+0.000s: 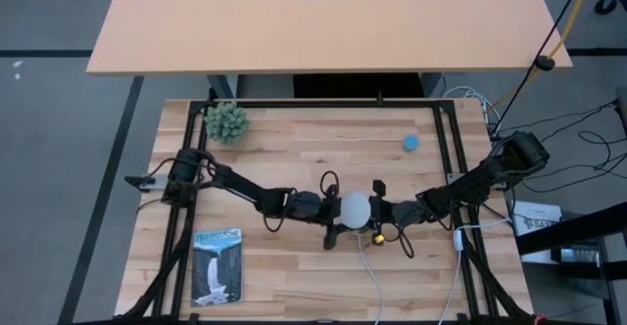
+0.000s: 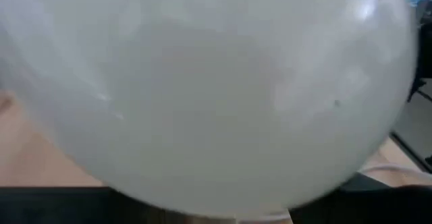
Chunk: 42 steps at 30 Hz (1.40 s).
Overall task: Screw lightbulb
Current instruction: Insert the lightbulb into the desk lamp
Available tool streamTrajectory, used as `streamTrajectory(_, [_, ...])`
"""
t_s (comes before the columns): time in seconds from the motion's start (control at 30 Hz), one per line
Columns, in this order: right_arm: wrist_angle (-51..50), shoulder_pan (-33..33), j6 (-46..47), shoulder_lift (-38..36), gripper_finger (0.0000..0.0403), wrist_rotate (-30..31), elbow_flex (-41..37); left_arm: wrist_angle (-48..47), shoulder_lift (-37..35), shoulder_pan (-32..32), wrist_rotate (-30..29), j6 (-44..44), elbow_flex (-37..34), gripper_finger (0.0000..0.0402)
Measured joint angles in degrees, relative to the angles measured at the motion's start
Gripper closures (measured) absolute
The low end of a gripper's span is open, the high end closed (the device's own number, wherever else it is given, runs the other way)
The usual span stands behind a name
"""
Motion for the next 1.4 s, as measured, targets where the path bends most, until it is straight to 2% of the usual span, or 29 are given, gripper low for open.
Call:
streamTrajectory(0.67, [3.56, 0.02, 1.16, -0.11, 0.0286, -1.57, 0.00, 6.25, -0.02, 1.01, 0.13, -1.72, -0.13, 0.0207])
streamTrajectory(0.93, [2.91, 0.00, 1.13, -0.08, 0.0286, -2.86, 1.35, 9.19, -2.45, 1.01, 0.69, -0.34, 0.04, 0.0207])
streamTrajectory(1.07, [0.24, 0.00, -1.24, -0.09, 0.0286, -2.86, 4.07, 8.41, -2.73, 1.01, 1.33, 0.86, -0.07, 0.0207])
streamTrajectory(1.2, [-7.00, 0.00, -1.83, -0.09, 0.0286, -2.80, 7.10, 7.64, -2.75, 0.98, 1.53, 0.16, -0.07, 0.0207])
streamTrajectory(1.4, [-19.18, 0.08, 3.32, -0.09, 0.0286, -2.80, 9.90, 7.30, -2.75, 1.01, 1.64, -0.13, -0.07, 0.0207])
